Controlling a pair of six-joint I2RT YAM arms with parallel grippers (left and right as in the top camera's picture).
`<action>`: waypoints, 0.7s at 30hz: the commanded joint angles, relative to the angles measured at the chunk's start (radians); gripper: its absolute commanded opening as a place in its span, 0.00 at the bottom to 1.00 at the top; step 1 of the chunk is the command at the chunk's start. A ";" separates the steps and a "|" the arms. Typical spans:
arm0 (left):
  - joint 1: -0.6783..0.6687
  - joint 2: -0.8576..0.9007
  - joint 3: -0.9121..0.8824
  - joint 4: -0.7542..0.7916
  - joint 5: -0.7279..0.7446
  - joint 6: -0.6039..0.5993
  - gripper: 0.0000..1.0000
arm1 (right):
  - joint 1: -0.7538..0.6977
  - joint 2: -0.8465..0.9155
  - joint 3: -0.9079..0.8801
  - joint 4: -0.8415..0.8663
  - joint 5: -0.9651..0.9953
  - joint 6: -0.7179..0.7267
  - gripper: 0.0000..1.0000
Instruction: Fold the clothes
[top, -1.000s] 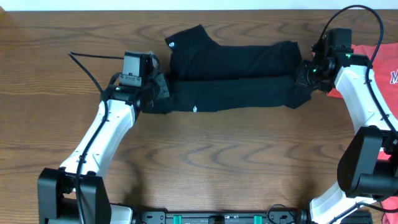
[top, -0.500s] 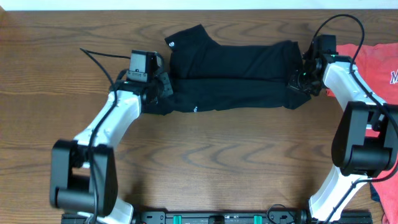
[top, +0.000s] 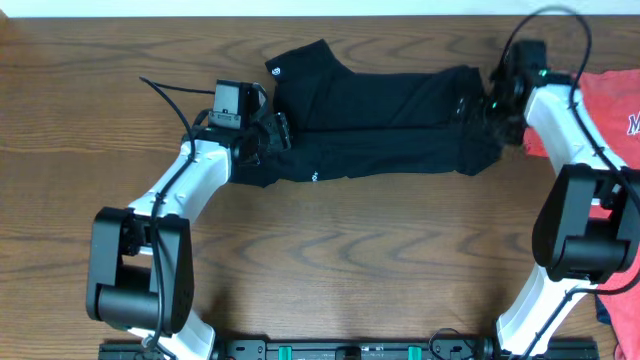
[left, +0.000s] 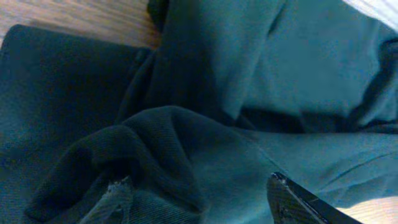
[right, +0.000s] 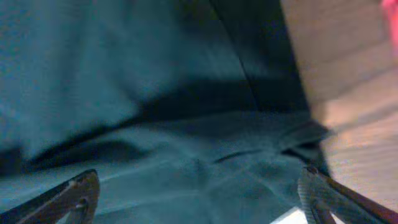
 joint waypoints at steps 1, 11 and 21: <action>0.007 -0.072 0.070 -0.043 0.031 -0.005 0.78 | 0.016 -0.003 0.179 -0.074 0.003 -0.063 0.99; 0.001 -0.138 0.168 -0.186 0.043 -0.006 0.61 | 0.029 -0.003 0.435 -0.285 -0.072 -0.135 0.99; -0.050 -0.126 0.191 -0.208 0.058 0.002 0.57 | 0.092 0.017 0.433 -0.291 -0.064 -0.177 0.99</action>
